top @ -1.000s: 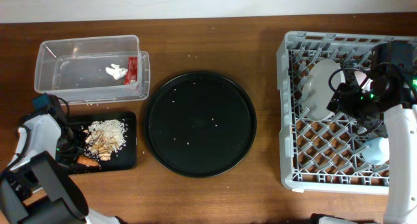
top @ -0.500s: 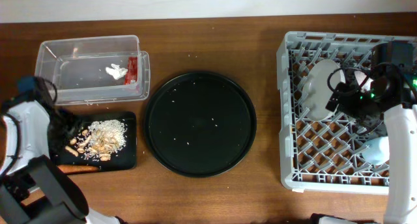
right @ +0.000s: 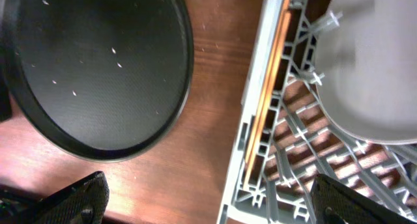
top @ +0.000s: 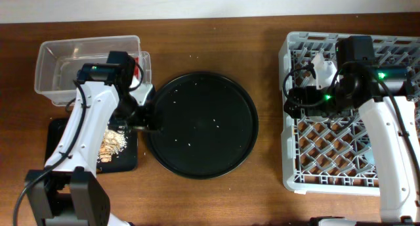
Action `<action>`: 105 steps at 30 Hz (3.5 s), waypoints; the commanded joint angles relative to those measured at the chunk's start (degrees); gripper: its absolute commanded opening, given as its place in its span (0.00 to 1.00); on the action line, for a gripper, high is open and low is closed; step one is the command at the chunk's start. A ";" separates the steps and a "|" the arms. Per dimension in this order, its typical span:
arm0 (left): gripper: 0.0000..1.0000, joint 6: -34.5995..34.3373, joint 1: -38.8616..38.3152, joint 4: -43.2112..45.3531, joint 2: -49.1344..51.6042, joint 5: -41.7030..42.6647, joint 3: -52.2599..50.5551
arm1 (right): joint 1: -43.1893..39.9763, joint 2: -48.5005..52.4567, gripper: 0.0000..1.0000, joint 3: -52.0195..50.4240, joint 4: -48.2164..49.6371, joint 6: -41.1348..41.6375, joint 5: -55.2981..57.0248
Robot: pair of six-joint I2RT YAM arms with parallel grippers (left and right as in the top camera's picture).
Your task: Sort waste into correct bins and load items into the dishwasher rack
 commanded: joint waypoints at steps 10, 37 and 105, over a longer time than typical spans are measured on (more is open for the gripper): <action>0.99 0.68 0.68 9.68 -24.57 -2.38 -9.38 | 0.07 -23.19 0.98 -14.34 11.39 4.15 6.43; 0.99 -0.61 0.68 24.98 -67.71 -2.38 -30.97 | 0.17 -49.55 0.98 -36.52 18.51 4.15 9.01; 0.99 0.28 0.68 42.49 -90.51 -3.89 -56.54 | 0.70 -85.31 0.98 -88.48 75.03 1.16 10.49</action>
